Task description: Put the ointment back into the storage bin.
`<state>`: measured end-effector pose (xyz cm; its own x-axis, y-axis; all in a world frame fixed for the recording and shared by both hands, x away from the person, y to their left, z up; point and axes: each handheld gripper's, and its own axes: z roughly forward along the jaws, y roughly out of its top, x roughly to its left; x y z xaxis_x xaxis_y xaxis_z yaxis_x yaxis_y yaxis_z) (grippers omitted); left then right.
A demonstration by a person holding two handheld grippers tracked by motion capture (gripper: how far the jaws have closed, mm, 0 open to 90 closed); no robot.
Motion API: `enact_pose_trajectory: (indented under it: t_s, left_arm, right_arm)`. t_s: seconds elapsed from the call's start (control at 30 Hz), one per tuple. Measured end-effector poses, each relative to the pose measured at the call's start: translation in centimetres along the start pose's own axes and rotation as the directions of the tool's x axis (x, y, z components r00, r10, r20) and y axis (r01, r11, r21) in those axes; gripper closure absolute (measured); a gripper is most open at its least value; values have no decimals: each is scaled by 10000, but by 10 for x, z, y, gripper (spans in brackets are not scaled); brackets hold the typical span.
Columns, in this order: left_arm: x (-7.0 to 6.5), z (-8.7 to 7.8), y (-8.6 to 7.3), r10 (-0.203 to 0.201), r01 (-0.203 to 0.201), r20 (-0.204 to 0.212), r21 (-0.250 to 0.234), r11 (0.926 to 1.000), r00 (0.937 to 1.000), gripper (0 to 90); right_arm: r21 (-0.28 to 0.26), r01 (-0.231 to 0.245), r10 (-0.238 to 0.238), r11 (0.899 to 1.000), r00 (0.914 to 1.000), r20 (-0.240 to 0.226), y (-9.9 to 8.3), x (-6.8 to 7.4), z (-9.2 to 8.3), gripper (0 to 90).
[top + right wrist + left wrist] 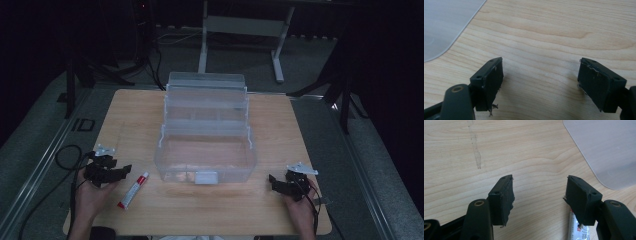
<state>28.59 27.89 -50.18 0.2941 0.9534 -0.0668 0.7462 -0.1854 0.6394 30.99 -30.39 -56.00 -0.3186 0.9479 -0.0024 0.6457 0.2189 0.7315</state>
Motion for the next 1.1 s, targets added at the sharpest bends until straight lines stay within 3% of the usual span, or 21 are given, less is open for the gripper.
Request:
enact_pose_trajectory:
  t_s: [0.47,0.9,1.1]
  left_arm:
    - [-5,-4,8,280,-284,72,492,9984,9996,399]
    - [-13,-3,16,696,-700,81,1217,9901,9975,400]
    - [-16,-2,19,797,-799,71,1323,9880,9968,398]
  right_arm:
    - [2,2,-2,10000,10000,0,0,0,0,202]
    - [3,-14,14,10000,10000,-4,0,0,0,202]
    - [-4,-9,9,10000,10000,-5,0,0,0,202]
